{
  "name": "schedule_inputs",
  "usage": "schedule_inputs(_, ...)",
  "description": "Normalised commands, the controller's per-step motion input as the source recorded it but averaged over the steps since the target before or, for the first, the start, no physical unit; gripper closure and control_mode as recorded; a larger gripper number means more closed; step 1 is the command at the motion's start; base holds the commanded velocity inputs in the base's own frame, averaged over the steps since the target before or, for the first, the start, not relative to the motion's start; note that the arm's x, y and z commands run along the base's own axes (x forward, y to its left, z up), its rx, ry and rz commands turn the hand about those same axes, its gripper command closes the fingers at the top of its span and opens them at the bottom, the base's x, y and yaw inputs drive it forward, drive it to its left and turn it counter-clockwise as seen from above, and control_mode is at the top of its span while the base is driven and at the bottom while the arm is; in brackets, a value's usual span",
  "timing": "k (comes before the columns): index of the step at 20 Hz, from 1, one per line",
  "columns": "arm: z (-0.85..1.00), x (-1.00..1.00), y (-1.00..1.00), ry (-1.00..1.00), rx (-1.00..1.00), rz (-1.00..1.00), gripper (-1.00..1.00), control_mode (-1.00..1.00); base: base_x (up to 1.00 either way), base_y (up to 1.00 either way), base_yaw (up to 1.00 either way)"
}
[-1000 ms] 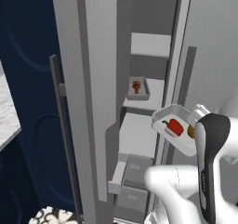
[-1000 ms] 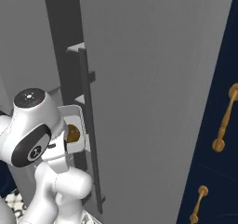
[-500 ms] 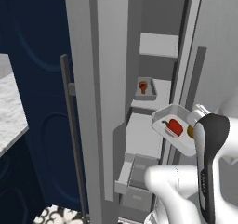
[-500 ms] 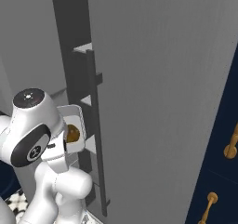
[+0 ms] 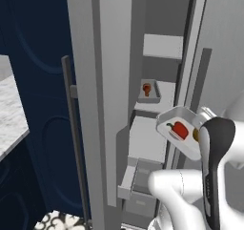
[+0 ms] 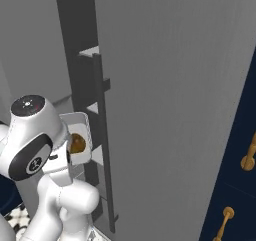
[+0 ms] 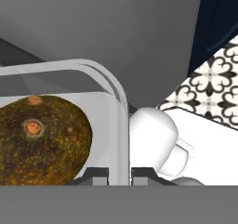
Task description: Take the meat container that has the chicken drumstick and place it on the second highest rack of the freezer. Then take the vegetable container that has the bell pepper and avocado and place it on the highest rack of the freezer.
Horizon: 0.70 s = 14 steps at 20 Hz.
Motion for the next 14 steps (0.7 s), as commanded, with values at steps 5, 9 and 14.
schedule_inputs(5,0.28,-0.04,0.01,-0.15,-0.02,-0.27,1.00,-1.00,0.00,0.00,0.00)
schedule_inputs(9,0.69,0.06,0.28,-0.21,0.00,-0.18,1.00,-1.00,0.00,0.00,0.00)
schedule_inputs(14,0.87,0.08,0.33,-0.17,0.01,-0.02,1.00,-1.00,0.00,0.00,0.00)
